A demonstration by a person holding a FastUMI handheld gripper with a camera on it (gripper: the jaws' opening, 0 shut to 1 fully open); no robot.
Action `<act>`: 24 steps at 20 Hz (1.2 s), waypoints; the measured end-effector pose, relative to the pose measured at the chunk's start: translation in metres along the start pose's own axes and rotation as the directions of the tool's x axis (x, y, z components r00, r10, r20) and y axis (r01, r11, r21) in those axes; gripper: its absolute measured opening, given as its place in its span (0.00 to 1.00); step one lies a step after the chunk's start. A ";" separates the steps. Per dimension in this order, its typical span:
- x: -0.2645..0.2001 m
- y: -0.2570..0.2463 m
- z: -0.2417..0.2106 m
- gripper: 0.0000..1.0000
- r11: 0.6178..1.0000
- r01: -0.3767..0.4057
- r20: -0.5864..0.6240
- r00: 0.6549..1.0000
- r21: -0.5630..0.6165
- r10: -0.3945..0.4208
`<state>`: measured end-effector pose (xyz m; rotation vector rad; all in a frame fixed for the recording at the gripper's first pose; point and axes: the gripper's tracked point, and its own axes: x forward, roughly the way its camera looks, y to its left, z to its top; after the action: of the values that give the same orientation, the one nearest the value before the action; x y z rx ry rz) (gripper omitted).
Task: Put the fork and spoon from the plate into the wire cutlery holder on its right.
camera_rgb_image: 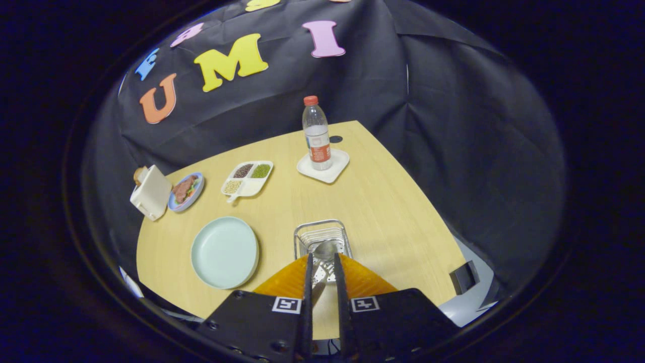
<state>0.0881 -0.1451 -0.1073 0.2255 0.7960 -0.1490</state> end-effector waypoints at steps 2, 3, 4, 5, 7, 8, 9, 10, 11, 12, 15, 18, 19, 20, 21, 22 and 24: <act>-0.007 0.004 0.003 0.27 1.000 -0.012 0.031 0.999 0.000 0.012; -0.010 0.003 0.006 0.33 1.000 -0.002 0.050 0.999 -0.002 0.002; -0.014 0.006 0.010 0.42 1.000 -0.004 0.075 0.997 -0.006 0.004; -0.021 0.009 0.014 0.50 1.000 -0.007 0.104 0.995 -0.010 0.008; -0.032 0.017 0.019 0.65 1.000 -0.011 0.156 0.988 -0.017 0.014; -0.037 0.022 0.020 0.72 1.000 -0.014 0.178 0.984 -0.020 0.017; -0.042 0.028 0.021 0.72 1.000 -0.019 0.200 0.979 -0.024 0.023; -0.049 0.036 0.021 0.75 0.999 -0.028 0.223 0.974 -0.032 0.035; -0.056 0.041 0.022 0.79 0.999 -0.029 0.247 0.968 -0.037 0.037; -0.062 0.049 0.022 0.83 0.998 -0.037 0.269 0.962 -0.044 0.048; -0.086 0.078 0.017 0.90 0.995 -0.063 0.332 0.939 -0.077 0.085; -0.110 0.109 0.007 0.95 0.991 -0.075 0.390 0.914 -0.113 0.114; -0.119 0.118 0.004 0.96 0.990 -0.072 0.408 0.906 -0.122 0.116; -0.127 0.129 0.000 0.96 0.988 -0.076 0.424 0.897 -0.134 0.127; -0.137 0.137 -0.004 0.96 0.986 -0.082 0.441 0.887 -0.145 0.139; -0.147 0.148 -0.009 0.96 0.984 -0.086 0.458 0.877 -0.154 0.148; -0.163 0.163 -0.017 0.96 0.982 -0.097 0.495 0.853 -0.164 0.167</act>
<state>-0.0008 0.0247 0.0218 0.1039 0.2585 -0.0197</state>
